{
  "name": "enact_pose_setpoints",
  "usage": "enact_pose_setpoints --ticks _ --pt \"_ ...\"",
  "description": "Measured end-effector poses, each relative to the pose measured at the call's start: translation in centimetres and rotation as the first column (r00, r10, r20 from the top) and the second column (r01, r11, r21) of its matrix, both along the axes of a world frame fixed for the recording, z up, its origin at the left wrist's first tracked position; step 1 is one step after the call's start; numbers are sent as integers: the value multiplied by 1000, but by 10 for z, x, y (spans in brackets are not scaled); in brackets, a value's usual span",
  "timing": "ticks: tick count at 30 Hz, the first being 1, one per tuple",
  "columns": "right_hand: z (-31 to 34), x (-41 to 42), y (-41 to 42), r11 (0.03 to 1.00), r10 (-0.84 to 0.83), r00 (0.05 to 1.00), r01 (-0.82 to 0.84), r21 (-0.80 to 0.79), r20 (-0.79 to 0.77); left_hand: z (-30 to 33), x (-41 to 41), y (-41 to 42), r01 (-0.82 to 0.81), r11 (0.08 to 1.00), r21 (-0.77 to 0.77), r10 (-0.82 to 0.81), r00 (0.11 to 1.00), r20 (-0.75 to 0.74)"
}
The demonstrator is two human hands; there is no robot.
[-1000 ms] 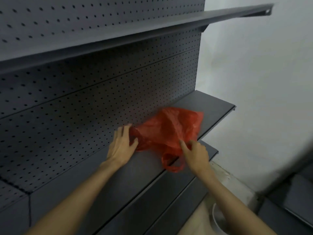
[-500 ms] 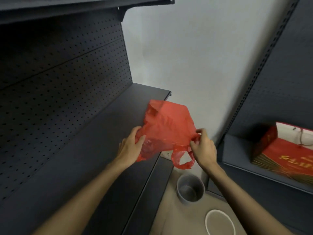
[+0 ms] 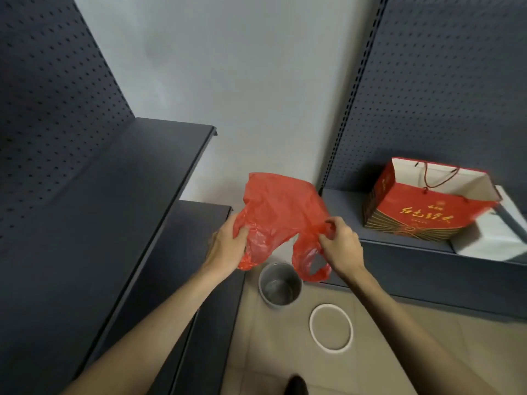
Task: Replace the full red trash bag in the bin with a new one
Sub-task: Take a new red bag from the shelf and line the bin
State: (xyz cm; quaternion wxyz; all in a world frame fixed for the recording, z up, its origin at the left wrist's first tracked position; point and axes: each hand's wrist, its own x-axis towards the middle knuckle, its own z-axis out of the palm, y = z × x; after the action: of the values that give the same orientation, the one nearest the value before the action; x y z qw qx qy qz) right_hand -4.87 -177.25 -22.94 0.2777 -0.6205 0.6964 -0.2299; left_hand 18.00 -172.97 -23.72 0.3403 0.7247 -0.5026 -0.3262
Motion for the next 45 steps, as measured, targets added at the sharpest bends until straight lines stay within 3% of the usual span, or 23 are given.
enact_pose_setpoints --ticks 8,12,22,27,35,45 --pt "-102 -32 -40 973 47 997 -59 223 57 -93 -25 -33 1 984 176 -9 999 44" --pt "-168 -36 -69 961 82 996 -85 263 20 -162 -24 -58 24 959 283 -47 996 73" --pt "-345 -26 -110 936 137 991 -128 328 -3 -340 -26 -80 36 906 422 -37 999 -6" --pt "-424 -21 -104 921 197 980 -174 349 -31 -417 -30 -75 81 870 486 -23 992 -124" --pt "-504 -21 -109 905 241 970 -215 366 -24 -485 -25 -78 117 843 526 -5 978 -210" --pt "-542 -30 -104 886 175 983 -183 425 58 -521 -34 -89 164 801 576 21 953 -301"
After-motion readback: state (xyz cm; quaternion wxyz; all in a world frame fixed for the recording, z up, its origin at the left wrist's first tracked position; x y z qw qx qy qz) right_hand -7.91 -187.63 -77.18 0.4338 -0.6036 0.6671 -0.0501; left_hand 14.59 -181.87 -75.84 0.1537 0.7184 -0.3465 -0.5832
